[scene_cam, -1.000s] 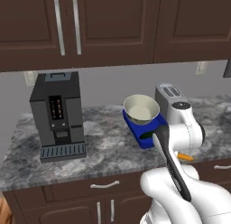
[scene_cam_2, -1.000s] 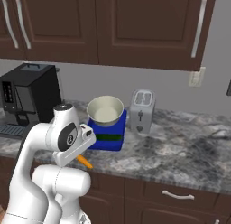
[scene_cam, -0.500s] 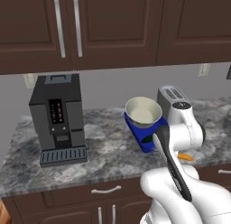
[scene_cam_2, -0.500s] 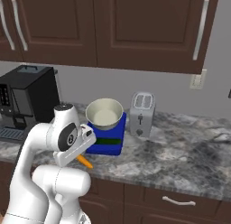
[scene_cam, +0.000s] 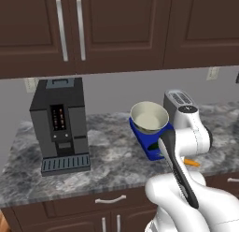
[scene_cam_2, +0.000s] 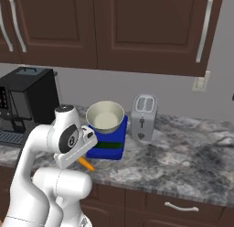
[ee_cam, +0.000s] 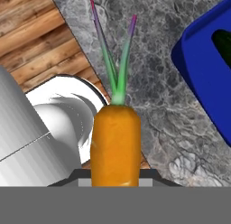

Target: Place the two vegetables and bowl onto the tray for setting up a vegetable dip station.

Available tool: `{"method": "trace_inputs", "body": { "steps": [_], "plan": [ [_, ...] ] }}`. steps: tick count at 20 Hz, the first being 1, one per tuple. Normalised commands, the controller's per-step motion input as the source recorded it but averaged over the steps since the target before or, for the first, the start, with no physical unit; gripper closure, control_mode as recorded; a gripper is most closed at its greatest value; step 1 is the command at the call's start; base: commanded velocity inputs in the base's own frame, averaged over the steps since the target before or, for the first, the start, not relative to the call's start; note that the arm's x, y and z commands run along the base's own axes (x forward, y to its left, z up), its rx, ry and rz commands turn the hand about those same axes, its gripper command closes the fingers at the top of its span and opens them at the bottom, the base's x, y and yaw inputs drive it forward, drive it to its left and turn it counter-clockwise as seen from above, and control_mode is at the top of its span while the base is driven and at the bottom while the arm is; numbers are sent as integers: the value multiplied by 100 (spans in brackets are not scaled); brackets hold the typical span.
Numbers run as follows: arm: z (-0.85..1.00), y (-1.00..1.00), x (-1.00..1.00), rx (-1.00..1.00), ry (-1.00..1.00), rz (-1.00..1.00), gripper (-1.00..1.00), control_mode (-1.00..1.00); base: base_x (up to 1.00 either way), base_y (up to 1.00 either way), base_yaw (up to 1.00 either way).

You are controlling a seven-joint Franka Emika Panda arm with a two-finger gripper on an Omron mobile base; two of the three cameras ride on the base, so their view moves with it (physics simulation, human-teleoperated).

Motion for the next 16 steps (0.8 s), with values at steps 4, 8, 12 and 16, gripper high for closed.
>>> {"method": "trace_inputs", "body": {
  "steps": [4, 8, 12, 16],
  "plan": [
    [0, 0, 0, 0, 0, 0, 100, 100, 33, 4, 0],
    [0, 0, 0, 0, 0, 0, 100, 100, 28, 3, 0],
    [0, 0, 0, 0, 0, 0, 100, 100, 1, 0, 1],
    [0, 0, 0, 0, 0, 0, 100, 100, 0, 0, 0]
  ]
}}
